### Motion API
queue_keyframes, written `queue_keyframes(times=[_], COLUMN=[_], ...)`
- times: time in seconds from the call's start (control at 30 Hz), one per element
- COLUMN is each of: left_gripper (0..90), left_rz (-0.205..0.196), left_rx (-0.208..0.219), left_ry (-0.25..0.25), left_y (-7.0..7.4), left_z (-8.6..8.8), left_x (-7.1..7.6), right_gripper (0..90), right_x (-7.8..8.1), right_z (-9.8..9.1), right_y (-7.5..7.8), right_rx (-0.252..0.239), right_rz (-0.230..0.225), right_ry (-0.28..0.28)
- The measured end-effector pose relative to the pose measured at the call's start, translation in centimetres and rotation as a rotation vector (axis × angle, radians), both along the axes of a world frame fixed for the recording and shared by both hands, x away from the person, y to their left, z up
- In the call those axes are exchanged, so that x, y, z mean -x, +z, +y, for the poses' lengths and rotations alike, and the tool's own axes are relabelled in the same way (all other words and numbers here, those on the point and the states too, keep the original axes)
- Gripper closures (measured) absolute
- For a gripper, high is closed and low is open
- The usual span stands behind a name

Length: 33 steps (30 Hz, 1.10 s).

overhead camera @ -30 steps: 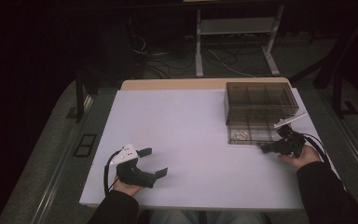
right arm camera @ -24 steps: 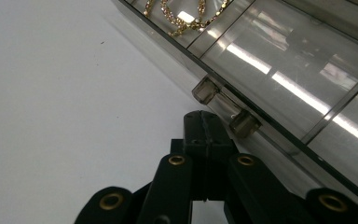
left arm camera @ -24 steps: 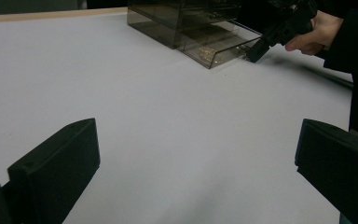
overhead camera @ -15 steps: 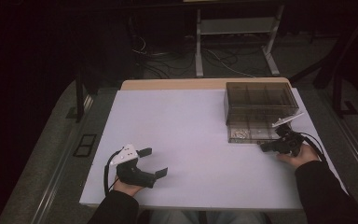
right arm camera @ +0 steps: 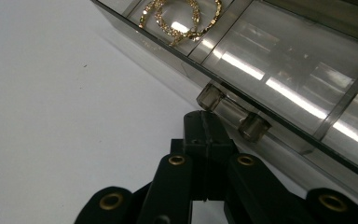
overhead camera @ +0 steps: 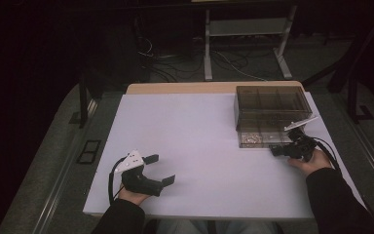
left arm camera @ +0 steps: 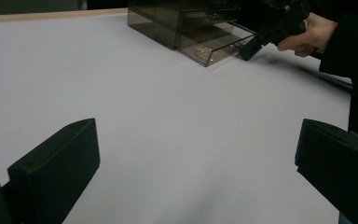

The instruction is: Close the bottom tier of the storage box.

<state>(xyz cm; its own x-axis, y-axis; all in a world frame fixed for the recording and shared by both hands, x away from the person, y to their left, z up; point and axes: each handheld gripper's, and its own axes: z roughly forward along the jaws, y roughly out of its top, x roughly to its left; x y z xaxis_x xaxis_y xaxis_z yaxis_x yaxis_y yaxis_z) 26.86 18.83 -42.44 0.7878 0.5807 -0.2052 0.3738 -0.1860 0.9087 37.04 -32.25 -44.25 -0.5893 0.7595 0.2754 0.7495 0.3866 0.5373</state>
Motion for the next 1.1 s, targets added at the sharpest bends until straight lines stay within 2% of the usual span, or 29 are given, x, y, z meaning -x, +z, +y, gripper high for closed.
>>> queue_keyframes(times=[0.27,1.1], left_gripper=[0.0,0.0], left_rz=[0.001,-0.002], left_rx=[-0.003,-0.004], left_ry=[-0.003,-0.005], left_y=[0.0,0.0], left_z=[0.0,-0.1], left_x=[0.0,0.0], right_gripper=[89.1,89.1], right_x=[-0.4,-1.8], right_z=[-0.1,0.1], right_y=[-0.2,-0.6], right_rx=[-0.025,-0.055], right_rz=[-0.015,-0.037], right_ry=[-0.020,-0.069])
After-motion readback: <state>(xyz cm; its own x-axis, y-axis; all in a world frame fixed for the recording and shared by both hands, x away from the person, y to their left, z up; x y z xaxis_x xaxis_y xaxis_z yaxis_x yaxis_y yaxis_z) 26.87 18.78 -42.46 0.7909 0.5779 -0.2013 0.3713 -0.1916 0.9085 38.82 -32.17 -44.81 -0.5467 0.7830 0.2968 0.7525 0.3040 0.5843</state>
